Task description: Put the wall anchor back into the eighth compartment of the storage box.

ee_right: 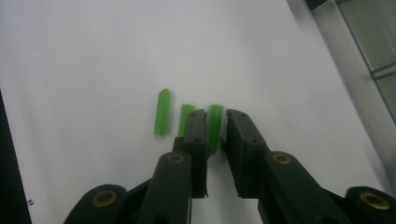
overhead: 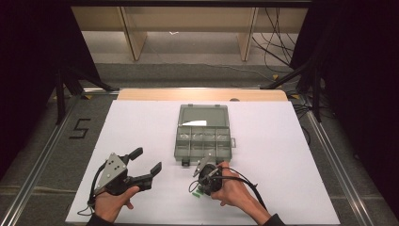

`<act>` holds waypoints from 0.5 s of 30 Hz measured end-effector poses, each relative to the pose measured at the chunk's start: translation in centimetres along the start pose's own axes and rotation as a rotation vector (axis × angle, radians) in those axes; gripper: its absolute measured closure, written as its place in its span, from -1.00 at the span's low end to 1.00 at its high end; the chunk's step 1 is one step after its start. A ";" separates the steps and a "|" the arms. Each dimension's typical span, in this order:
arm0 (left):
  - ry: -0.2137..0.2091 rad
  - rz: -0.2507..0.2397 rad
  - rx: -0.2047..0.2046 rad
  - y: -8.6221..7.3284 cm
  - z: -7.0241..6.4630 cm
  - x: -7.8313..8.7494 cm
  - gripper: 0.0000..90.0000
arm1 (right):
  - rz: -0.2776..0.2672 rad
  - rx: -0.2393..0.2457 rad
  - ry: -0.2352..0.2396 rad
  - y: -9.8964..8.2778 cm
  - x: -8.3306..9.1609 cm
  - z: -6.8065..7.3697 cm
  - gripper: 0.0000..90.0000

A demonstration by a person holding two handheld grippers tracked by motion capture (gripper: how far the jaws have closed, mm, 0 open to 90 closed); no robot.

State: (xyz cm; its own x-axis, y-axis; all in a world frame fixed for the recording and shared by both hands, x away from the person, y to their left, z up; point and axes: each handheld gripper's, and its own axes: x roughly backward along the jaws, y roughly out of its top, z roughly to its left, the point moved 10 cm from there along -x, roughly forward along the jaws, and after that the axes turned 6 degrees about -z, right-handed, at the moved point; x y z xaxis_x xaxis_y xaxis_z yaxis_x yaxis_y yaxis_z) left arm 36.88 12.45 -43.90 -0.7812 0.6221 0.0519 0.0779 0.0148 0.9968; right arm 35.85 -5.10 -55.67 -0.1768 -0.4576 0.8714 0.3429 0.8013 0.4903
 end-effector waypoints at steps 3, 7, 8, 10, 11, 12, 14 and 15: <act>-0.002 0.000 -0.008 0.0 0.1 0.0 -0.61 | 0.015 -0.016 0.008 0.1 -0.1 -0.1 0.87; 0.010 -0.004 0.008 0.1 0.4 0.2 -0.61 | 0.032 -0.014 0.011 0.1 0.0 0.0 0.88; 0.012 -0.004 0.011 0.1 0.4 0.2 -0.61 | 0.031 -0.009 0.012 0.1 0.0 0.0 0.88; 0.012 -0.005 0.013 0.1 0.4 0.2 -0.61 | 0.031 -0.007 0.014 0.1 0.0 -0.1 0.88; 0.009 -0.004 0.006 0.1 0.3 0.1 -0.61 | 0.034 -0.004 0.013 0.1 0.0 -0.1 0.88; 0.006 -0.004 0.008 0.1 0.2 0.1 -0.61 | 0.035 0.005 0.016 0.1 0.1 -0.1 0.88; 0.005 -0.004 0.007 0.1 0.2 0.1 -0.61 | 0.026 0.004 0.015 0.2 0.3 -0.2 0.88; 0.005 -0.004 0.005 0.1 0.1 0.1 -0.61 | 0.027 0.003 0.010 0.2 0.5 -0.2 0.88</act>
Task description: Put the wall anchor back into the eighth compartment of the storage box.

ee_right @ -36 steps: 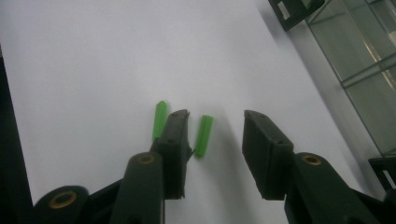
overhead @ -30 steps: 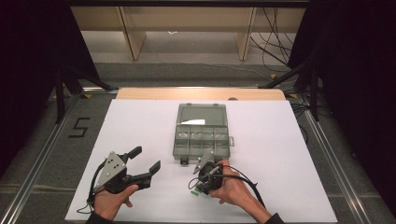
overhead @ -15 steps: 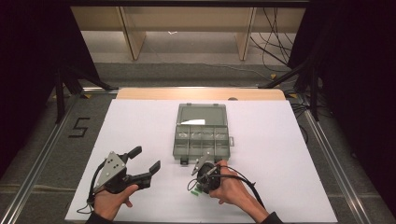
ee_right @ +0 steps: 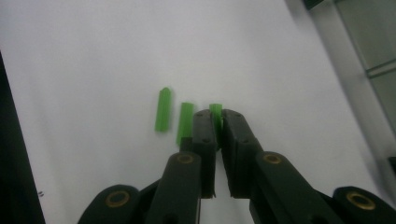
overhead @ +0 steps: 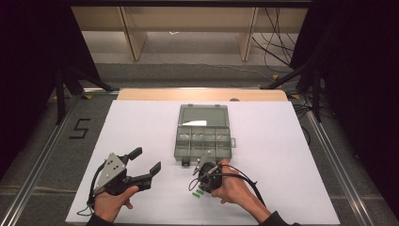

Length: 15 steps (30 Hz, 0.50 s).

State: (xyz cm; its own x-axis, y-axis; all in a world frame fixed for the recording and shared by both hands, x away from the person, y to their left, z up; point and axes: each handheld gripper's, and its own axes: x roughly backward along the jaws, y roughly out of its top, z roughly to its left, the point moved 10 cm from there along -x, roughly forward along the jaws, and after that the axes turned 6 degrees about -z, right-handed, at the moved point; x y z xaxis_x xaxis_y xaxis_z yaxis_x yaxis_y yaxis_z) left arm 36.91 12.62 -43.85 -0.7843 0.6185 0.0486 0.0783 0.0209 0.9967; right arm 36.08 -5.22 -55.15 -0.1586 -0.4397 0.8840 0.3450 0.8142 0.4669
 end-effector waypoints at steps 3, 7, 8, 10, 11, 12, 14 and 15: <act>-0.004 -0.010 -0.003 0.1 0.1 0.0 -0.61 | -0.022 0.000 -0.010 0.3 0.8 -0.5 0.88; -0.010 -0.017 -0.001 0.1 0.0 -0.1 -0.61 | -0.049 -0.008 -0.028 0.6 1.8 -1.4 0.88; -0.007 -0.015 0.002 0.1 0.0 -0.1 -0.61 | -0.058 -0.009 -0.036 0.6 2.0 -1.7 0.88; 0.003 0.000 0.002 0.0 0.0 0.0 -0.61 | -0.067 -0.018 -0.048 0.7 2.6 -2.1 0.88; 0.003 0.000 0.002 0.0 0.0 0.0 -0.61 | -0.067 -0.018 -0.048 0.7 2.6 -2.1 0.88; -0.002 -0.007 0.000 0.1 0.0 0.0 -0.61 | -0.082 -0.022 -0.049 0.8 3.1 -2.5 0.88; -0.007 -0.015 0.002 0.1 0.0 -0.1 -0.61 | -0.088 -0.029 -0.056 0.8 3.5 -2.8 0.88; -0.002 -0.009 0.001 0.1 0.0 0.0 -0.61 | -0.091 -0.029 -0.062 0.7 3.7 -3.0 0.88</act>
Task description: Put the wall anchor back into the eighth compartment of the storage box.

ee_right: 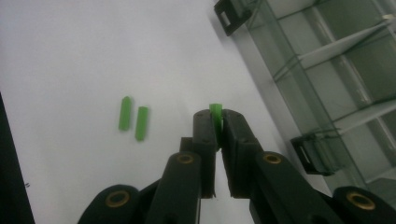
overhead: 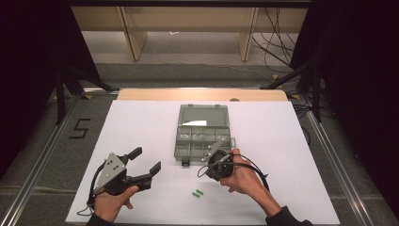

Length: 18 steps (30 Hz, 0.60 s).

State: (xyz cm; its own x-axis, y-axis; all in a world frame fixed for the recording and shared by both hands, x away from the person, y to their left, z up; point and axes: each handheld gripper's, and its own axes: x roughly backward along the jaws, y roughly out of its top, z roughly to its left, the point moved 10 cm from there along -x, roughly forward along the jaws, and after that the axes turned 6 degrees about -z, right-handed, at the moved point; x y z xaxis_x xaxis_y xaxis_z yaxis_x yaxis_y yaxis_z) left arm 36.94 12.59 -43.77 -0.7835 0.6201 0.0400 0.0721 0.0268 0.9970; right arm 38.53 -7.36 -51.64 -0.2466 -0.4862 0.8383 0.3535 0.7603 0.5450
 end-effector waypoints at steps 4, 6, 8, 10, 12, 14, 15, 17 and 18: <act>-0.006 -0.007 0.002 0.1 -0.1 -0.1 -0.61 | -0.003 -0.006 -0.011 -0.1 0.7 -0.7 0.88; -0.004 -0.005 0.001 0.0 0.0 -0.1 -0.61 | -0.004 -0.007 -0.015 -0.1 0.9 -0.9 0.88; 0.005 0.007 0.000 0.0 0.0 0.1 -0.61 | -0.006 -0.009 -0.018 -0.2 1.1 -1.3 0.88; 0.005 0.006 0.000 0.0 0.0 0.1 -0.61 | -0.002 -0.020 -0.023 -0.3 1.5 -1.5 0.88; -0.006 -0.007 0.002 0.1 0.0 -0.1 -0.61 | -0.009 -0.018 -0.026 -0.3 1.7 -1.8 0.88; 0.004 0.006 0.002 0.0 0.0 0.1 -0.61 | -0.007 -0.021 -0.031 -0.3 1.9 -2.0 0.88; -0.003 -0.004 0.002 0.1 0.0 0.0 -0.61 | -0.006 -0.026 -0.032 -0.4 2.0 -2.1 0.88; -0.002 -0.004 0.004 0.1 0.0 0.0 -0.61 | -0.011 -0.014 -0.033 -0.3 2.1 -2.3 0.88; -0.002 -0.004 0.004 0.1 0.0 0.0 -0.61 | -0.011 -0.014 -0.033 -0.3 2.1 -2.3 0.88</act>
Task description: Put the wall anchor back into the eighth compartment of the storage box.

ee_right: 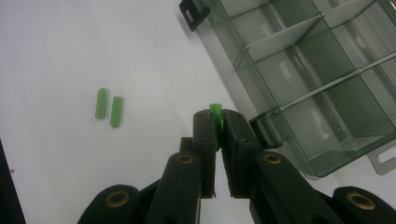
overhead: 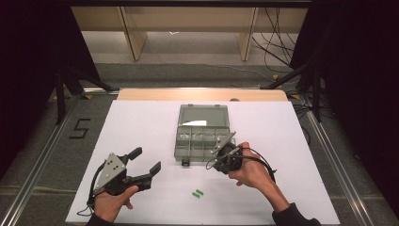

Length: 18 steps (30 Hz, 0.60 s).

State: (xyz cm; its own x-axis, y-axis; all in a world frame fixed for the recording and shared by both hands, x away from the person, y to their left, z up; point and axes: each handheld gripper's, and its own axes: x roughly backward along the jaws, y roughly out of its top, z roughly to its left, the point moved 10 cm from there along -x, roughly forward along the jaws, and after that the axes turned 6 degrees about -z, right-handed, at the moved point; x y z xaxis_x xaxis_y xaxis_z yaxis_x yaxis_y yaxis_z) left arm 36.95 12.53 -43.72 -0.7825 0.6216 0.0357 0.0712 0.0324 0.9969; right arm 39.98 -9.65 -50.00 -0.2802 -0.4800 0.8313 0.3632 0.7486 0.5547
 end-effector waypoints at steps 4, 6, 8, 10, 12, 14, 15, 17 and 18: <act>-0.004 -0.003 0.000 0.0 0.0 0.0 -0.61 | -0.010 -0.018 -0.018 0.1 0.6 -0.6 0.88; 0.009 0.012 -0.001 -0.1 0.0 0.1 -0.61 | -0.016 -0.014 -0.018 0.1 0.8 -0.9 0.88; 0.008 0.011 -0.004 0.0 0.1 0.1 -0.61 | -0.022 -0.021 -0.028 0.1 1.1 -1.2 0.88; 0.010 0.010 -0.006 0.0 0.1 0.1 -0.61 | -0.033 -0.023 -0.030 0.2 1.4 -1.6 0.88; 0.012 0.010 -0.007 0.0 0.1 0.1 -0.61 | -0.038 -0.028 -0.038 0.2 1.6 -1.9 0.88; 0.012 0.010 -0.008 0.0 0.1 0.1 -0.61 | -0.043 -0.027 -0.041 0.2 1.7 -2.1 0.88; 0.012 0.009 -0.007 0.0 0.1 0.1 -0.61 | -0.051 -0.037 -0.054 0.2 2.0 -2.5 0.88; 0.013 0.008 -0.010 0.0 0.1 0.1 -0.61 | -0.064 -0.044 -0.071 0.3 2.2 -3.0 0.88; 0.014 0.006 -0.012 0.0 0.2 0.1 -0.61 | -0.065 -0.040 -0.081 0.3 2.4 -3.2 0.88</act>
State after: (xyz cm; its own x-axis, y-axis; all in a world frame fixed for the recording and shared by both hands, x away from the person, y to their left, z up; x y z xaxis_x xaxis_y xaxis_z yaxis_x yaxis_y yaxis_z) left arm 36.96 12.74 -43.73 -0.7906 0.6108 0.0428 0.0690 0.0194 0.9974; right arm 42.30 -12.04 -47.73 -0.3745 -0.4877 0.7886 0.3766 0.6972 0.6100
